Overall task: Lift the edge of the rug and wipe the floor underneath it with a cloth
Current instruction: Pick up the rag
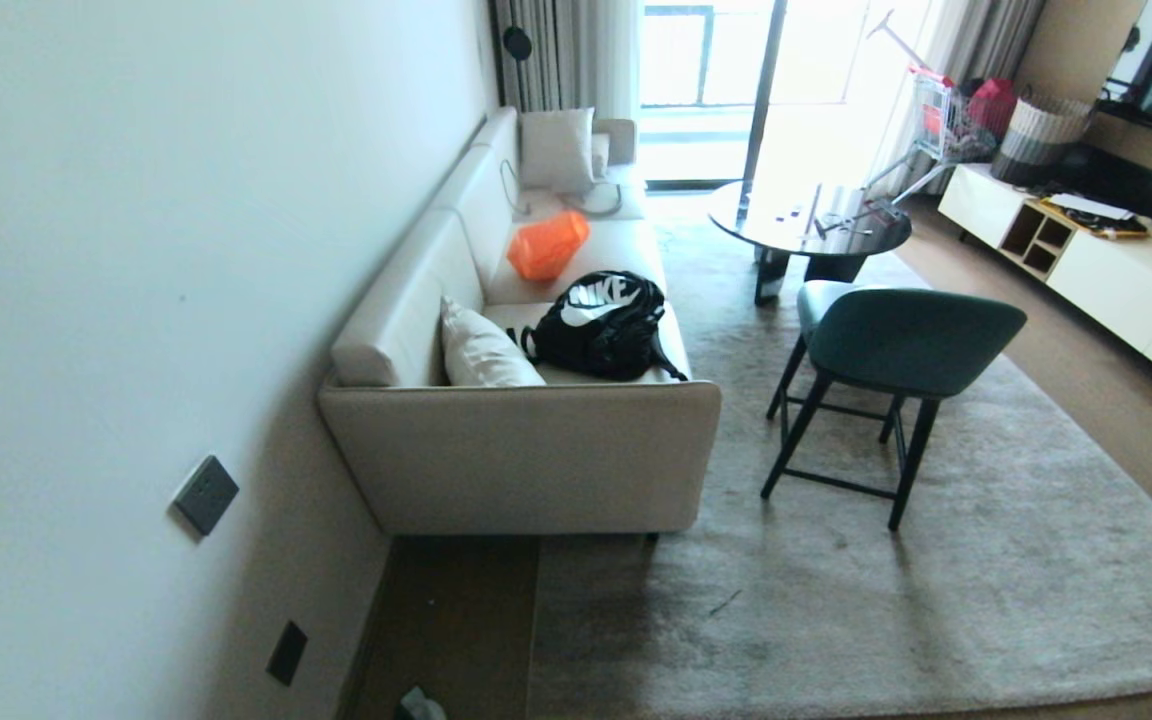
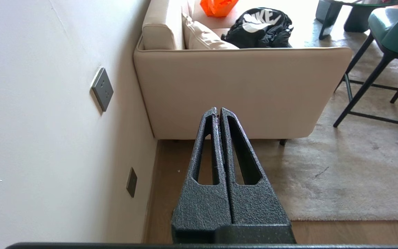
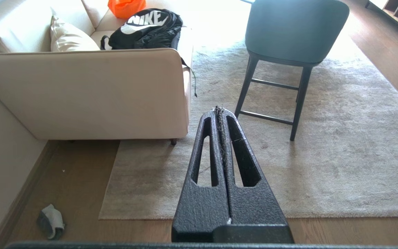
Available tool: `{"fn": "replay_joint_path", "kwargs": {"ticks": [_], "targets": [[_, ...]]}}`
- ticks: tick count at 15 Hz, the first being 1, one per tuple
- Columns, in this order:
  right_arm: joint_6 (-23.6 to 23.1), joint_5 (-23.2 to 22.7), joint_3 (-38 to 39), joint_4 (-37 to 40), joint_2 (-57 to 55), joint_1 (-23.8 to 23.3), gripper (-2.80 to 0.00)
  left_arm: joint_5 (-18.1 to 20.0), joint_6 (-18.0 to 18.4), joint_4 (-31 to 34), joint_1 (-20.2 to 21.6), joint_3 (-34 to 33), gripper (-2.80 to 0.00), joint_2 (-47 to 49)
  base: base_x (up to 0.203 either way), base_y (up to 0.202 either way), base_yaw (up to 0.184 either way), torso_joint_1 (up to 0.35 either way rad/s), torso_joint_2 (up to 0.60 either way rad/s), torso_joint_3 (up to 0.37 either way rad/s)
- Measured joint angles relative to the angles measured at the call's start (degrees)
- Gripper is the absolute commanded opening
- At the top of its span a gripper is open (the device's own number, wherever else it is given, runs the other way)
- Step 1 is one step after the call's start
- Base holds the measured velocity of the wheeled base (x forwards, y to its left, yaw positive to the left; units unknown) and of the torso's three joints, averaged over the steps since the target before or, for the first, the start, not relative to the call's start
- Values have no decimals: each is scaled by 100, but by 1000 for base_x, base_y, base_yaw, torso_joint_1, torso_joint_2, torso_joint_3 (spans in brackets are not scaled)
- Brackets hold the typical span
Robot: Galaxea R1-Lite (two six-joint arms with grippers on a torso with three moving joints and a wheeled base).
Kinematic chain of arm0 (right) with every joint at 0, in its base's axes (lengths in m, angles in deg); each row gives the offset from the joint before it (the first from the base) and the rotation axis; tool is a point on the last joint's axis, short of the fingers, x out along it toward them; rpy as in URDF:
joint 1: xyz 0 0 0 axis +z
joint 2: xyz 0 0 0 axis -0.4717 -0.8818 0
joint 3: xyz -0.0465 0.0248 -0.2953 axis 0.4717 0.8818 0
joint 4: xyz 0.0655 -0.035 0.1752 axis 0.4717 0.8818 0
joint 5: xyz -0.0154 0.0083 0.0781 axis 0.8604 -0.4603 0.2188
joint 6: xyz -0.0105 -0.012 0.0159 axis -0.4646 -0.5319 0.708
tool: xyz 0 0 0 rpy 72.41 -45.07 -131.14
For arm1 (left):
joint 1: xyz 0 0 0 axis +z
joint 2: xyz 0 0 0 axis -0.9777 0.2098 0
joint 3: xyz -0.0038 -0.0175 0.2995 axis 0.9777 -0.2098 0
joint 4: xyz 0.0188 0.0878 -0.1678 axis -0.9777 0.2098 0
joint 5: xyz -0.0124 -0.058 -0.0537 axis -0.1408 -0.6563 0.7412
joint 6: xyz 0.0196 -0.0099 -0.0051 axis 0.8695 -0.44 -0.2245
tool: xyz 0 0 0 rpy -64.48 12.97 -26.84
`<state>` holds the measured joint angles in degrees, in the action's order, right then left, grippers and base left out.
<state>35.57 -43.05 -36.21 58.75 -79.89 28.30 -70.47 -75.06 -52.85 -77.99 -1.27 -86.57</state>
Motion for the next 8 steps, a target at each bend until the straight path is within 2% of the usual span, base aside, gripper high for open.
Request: {"fn": "replay_joint_path", "kwargs": {"ticks": [6,8], "targets": [[0,-2,0,0,0,0,-280,1,0,-2,0,0,-280,0,0,0,0,0,0,0],[0,-2,0,-5,0,0,-280,0,2,-2,0,0,-280,0,0,0,0,-102,231,147]]}}
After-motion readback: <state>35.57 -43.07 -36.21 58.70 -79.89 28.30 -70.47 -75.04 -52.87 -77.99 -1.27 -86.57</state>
